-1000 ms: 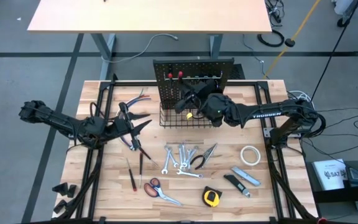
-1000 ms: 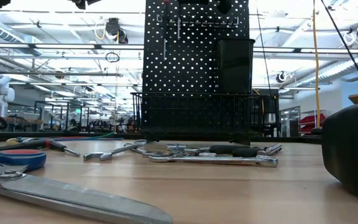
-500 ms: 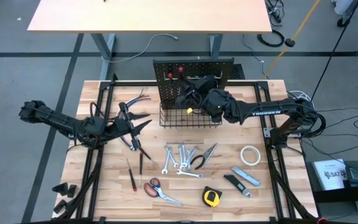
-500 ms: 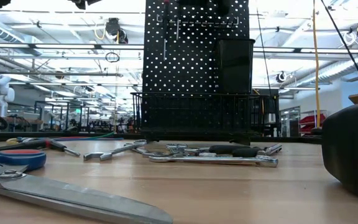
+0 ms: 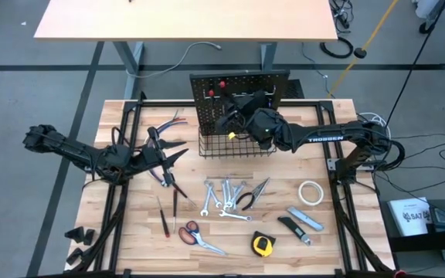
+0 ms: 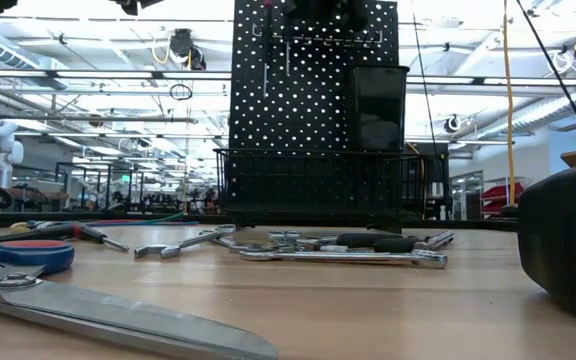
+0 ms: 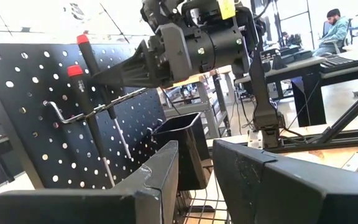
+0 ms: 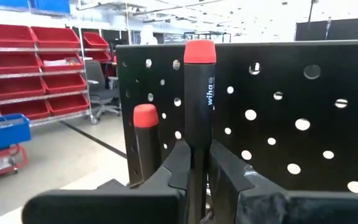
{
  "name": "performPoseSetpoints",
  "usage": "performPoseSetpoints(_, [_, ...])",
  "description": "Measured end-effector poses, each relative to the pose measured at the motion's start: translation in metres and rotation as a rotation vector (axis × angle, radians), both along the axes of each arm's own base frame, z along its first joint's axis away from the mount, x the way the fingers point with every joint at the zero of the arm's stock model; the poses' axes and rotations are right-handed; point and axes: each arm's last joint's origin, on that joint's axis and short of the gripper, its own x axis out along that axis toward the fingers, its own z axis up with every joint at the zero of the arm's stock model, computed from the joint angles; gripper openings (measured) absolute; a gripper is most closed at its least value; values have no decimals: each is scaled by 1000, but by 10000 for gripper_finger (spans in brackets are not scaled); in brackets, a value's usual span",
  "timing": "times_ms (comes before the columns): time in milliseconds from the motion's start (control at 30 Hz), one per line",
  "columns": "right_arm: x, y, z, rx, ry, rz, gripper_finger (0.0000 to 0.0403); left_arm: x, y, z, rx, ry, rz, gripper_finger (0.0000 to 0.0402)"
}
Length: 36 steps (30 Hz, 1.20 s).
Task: Hang tools onto peg board
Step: Hang the nut driver on the pegboard
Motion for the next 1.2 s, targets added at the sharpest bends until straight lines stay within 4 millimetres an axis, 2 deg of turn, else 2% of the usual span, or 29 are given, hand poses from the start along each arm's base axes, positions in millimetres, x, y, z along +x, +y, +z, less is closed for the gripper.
performPoseSetpoints(167, [0,0,0,-17,22,0,30,0,0,0,0,2,0,107])
performPoseSetpoints(433, [1,0,-2,-39,67,3,81,0,0,0,1,3,0,107])
performPoseSetpoints(633, [1,0,-3,-63,99,2,104,0,0,0,1,3,0,107])
performPoseSetpoints(900, [-1,3,2,-122,141,0,109,0,0,0,2,6,0,107])
performPoseSetpoints(1200, [-2,18,8,-227,194,-27,109,0,0,-1,4,16,0,107])
